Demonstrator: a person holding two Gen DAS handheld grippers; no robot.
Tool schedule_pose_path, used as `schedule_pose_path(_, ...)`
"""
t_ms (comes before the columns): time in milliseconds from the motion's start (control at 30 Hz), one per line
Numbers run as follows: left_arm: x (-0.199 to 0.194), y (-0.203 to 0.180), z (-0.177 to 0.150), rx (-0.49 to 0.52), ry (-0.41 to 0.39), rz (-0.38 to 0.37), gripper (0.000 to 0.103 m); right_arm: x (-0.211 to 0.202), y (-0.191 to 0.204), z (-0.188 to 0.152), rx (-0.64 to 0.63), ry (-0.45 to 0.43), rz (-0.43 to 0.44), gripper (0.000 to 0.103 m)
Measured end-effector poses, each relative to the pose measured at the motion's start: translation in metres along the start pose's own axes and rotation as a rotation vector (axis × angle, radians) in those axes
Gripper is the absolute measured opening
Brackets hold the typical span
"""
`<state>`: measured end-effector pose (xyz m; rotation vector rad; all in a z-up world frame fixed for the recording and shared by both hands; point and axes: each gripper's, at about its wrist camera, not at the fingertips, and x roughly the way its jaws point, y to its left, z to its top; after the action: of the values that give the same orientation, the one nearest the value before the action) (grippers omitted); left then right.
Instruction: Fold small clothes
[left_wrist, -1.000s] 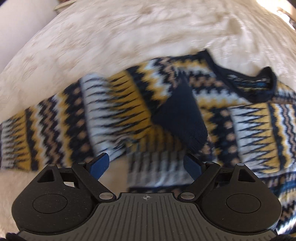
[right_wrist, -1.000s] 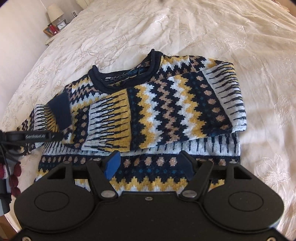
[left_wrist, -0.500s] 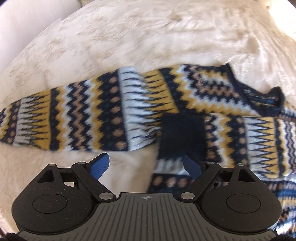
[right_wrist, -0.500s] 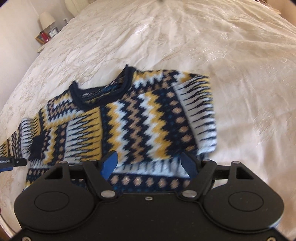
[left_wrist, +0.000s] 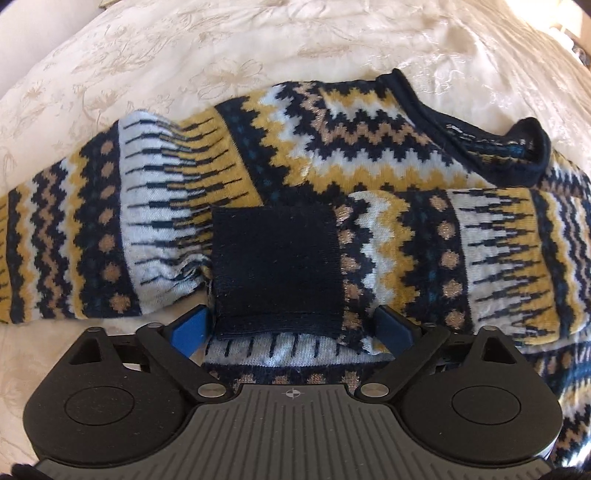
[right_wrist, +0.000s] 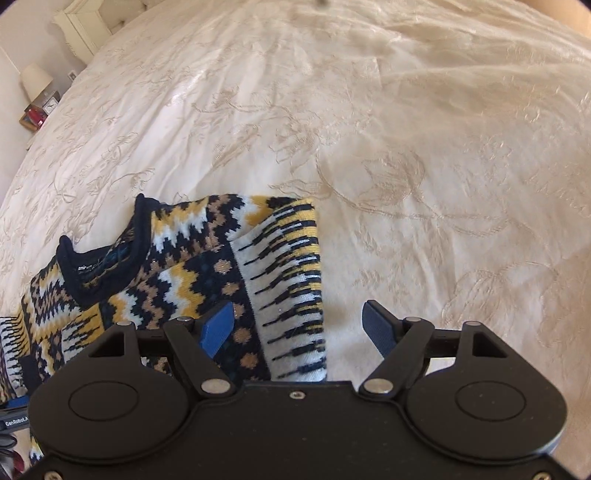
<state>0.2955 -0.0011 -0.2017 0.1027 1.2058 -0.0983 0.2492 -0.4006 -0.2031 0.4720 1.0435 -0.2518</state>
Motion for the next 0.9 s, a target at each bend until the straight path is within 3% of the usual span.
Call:
schedule_pose_path(233,0.009,0.013,0.001,-0.050,0.016,-0.053,0.103,0.025,-0.001,-0.010,0.017,0.074,0.045,0.103)
schedule_pose_path(433,0.008,0.017,0.003,-0.063,0.000,-0.041,0.103,0.037,0.011,-0.010,-0.020,0.104,-0.015,0.103)
schedule_pose_path(600,0.011,0.009,0.002,-0.069,0.007,-0.025,0.103,0.034,0.006,-0.003,-0.003,0.127,0.017,0.102)
schedule_pose_path(633,0.013,0.008,0.003,-0.069,0.008,-0.023,0.103,0.031,0.004,-0.002,0.006,0.117,0.021,0.098)
schedule_pose_path(700,0.015,0.006,0.001,-0.069,0.005,-0.021,0.103,0.023,0.000,-0.001,0.014,0.102,0.055,0.059)
schedule_pose_path(733,0.016,0.005,0.001,-0.069,0.003,-0.021,0.103,0.020,-0.003,-0.002,0.030,0.100,0.100,0.032)
schedule_pose_path(767,0.015,0.005,0.000,-0.069,0.004,-0.020,0.103,0.016,-0.007,-0.001,0.052,0.096,0.125,0.016)
schedule_pose_path(900,0.010,0.007,0.001,-0.071,0.021,-0.018,0.103,0.007,-0.013,-0.004,0.014,0.052,0.026,0.017)
